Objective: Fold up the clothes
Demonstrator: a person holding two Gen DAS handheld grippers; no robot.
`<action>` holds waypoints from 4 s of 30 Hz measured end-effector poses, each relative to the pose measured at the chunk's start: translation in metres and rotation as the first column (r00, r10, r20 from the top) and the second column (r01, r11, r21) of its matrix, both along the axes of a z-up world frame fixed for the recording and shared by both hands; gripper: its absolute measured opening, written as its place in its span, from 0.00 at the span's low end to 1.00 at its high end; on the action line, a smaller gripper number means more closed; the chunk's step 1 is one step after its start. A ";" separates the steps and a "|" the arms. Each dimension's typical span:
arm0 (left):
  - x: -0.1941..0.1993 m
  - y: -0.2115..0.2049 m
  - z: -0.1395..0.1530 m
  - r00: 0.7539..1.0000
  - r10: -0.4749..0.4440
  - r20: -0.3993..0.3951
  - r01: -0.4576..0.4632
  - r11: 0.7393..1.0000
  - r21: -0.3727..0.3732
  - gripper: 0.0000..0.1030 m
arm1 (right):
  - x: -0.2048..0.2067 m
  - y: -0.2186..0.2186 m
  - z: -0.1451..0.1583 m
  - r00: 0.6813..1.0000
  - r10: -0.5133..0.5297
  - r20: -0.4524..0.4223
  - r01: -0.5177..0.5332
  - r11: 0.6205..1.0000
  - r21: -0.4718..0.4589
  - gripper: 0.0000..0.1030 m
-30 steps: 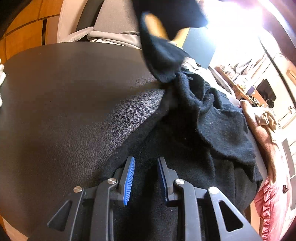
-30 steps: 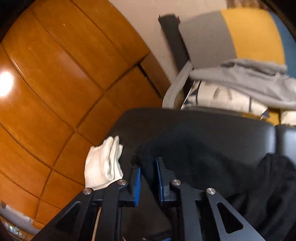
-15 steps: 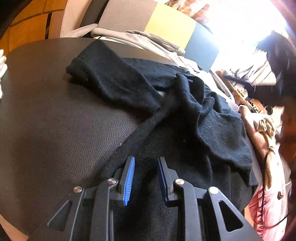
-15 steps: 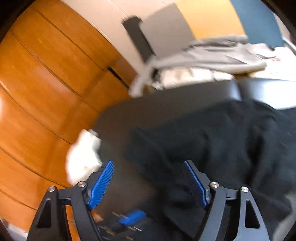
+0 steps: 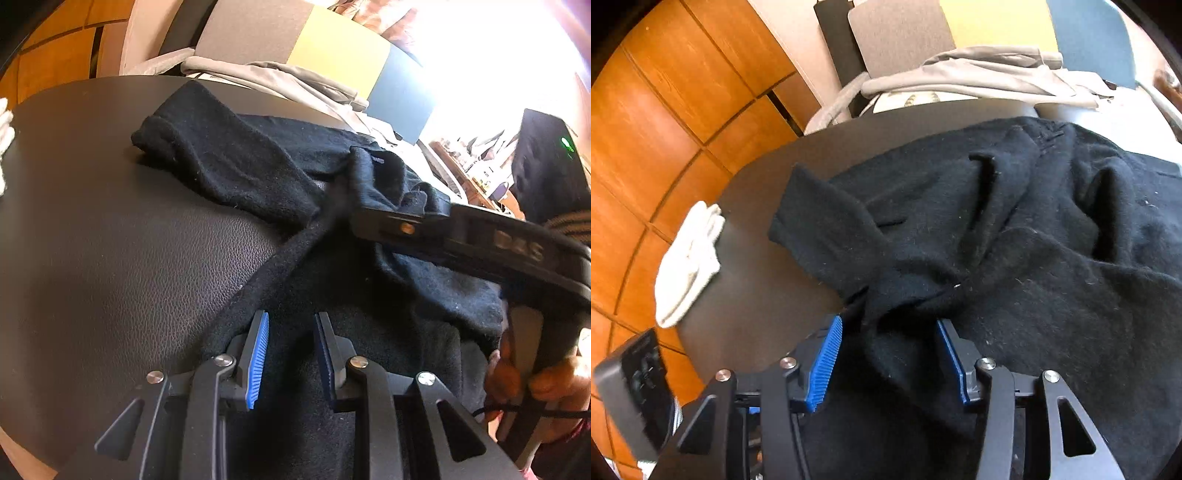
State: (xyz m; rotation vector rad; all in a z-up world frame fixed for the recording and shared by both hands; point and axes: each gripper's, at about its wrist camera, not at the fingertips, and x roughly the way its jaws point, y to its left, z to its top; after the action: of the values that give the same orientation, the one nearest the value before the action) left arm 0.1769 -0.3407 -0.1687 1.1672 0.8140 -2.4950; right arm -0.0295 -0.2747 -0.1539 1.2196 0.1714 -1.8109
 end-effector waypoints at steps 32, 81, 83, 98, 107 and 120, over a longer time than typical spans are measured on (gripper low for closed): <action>0.000 -0.079 0.056 0.991 0.134 -0.012 -0.133 0.991 0.033 0.24 | -0.078 0.394 0.053 0.516 -0.830 -0.212 0.833 0.544 -0.099 0.44; -0.139 -0.152 0.040 0.960 -0.127 0.248 0.046 0.950 0.307 0.29 | -0.012 0.190 -0.035 0.944 -0.214 -0.250 0.254 0.957 0.140 0.98; -0.157 -0.140 0.027 0.950 -0.137 0.280 0.045 0.949 0.313 0.33 | -0.012 0.190 -0.036 0.946 -0.208 -0.250 0.249 0.957 0.146 0.98; -0.223 -0.116 -0.015 0.897 -0.091 0.432 -0.074 0.934 0.349 0.33 | -0.117 0.118 0.026 0.960 -0.203 -0.193 0.222 0.972 0.079 0.63; -0.200 -0.146 -0.015 0.914 0.029 0.405 -0.156 0.946 0.285 0.02 | -0.155 0.059 -0.032 0.973 -0.125 -0.192 0.176 0.944 0.279 0.73; -0.137 -0.175 0.004 0.921 -0.004 0.390 -0.122 0.946 0.299 0.02 | -0.157 0.032 -0.054 0.964 -0.038 -0.261 0.137 0.919 0.369 0.95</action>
State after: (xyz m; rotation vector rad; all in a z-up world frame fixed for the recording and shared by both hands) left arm 0.0403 -0.5153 -0.1646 1.6453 1.1394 -2.0259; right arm -0.1864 -0.2424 -0.2074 1.2741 0.6526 -2.0726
